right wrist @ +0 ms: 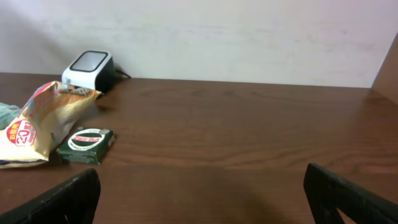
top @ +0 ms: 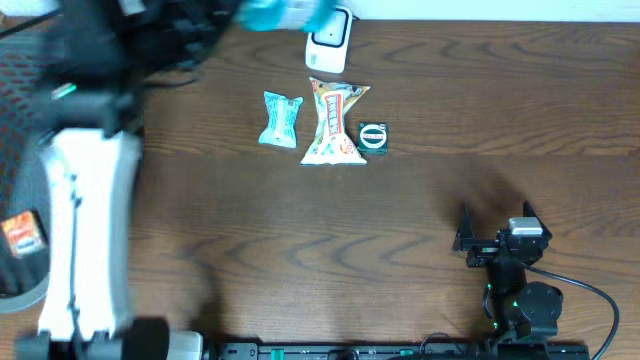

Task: Scan the item barcode
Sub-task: 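Carry the bottle to the scanner and stand it right of the box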

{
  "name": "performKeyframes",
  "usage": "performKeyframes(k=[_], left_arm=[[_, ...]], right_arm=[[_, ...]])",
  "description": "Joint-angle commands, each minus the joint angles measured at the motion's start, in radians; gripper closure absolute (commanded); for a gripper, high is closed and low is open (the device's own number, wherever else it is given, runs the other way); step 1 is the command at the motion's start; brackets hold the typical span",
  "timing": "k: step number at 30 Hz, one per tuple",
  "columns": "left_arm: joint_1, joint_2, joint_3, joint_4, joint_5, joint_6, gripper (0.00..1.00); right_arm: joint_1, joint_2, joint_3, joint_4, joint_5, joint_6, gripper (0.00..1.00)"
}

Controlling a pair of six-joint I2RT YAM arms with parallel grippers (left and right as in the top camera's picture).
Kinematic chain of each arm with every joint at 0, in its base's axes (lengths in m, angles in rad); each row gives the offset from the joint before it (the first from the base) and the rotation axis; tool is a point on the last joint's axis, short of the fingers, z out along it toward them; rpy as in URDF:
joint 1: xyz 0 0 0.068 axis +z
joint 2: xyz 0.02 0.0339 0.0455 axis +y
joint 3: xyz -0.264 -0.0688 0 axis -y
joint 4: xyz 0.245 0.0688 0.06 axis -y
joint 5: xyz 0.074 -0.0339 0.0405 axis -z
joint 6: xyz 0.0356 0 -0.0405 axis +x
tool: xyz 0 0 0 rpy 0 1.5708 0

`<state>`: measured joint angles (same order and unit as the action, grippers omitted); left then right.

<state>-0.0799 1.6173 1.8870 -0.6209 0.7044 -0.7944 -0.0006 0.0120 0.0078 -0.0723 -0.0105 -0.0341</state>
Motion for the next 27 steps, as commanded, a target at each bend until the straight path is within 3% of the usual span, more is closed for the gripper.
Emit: performKeyframes(k=[1, 7, 14, 22, 27], left_arm=[[-0.103, 0.081, 0.033, 0.064, 0.011, -0.019, 0.72], [-0.227, 0.241, 0.033, 0.114, -0.109, 0.042, 0.72], [-0.354, 0.323, 0.033, 0.127, -0.267, 0.204, 0.72], [-0.537, 0.348, 0.031, 0.093, -0.623, 0.358, 0.72], [-0.601, 0.399, 0.031, 0.089, -0.752, 0.406, 0.71]], right_arm=[[0.010, -0.005, -0.002, -0.003, 0.000, -0.005, 0.01], [0.010, -0.005, -0.002, -0.003, 0.000, -0.005, 0.01], [0.010, -0.005, -0.002, -0.003, 0.000, -0.005, 0.01], [0.010, -0.005, -0.002, -0.003, 0.000, -0.005, 0.01], [0.010, -0.005, -0.002, -0.003, 0.000, -0.005, 0.01]])
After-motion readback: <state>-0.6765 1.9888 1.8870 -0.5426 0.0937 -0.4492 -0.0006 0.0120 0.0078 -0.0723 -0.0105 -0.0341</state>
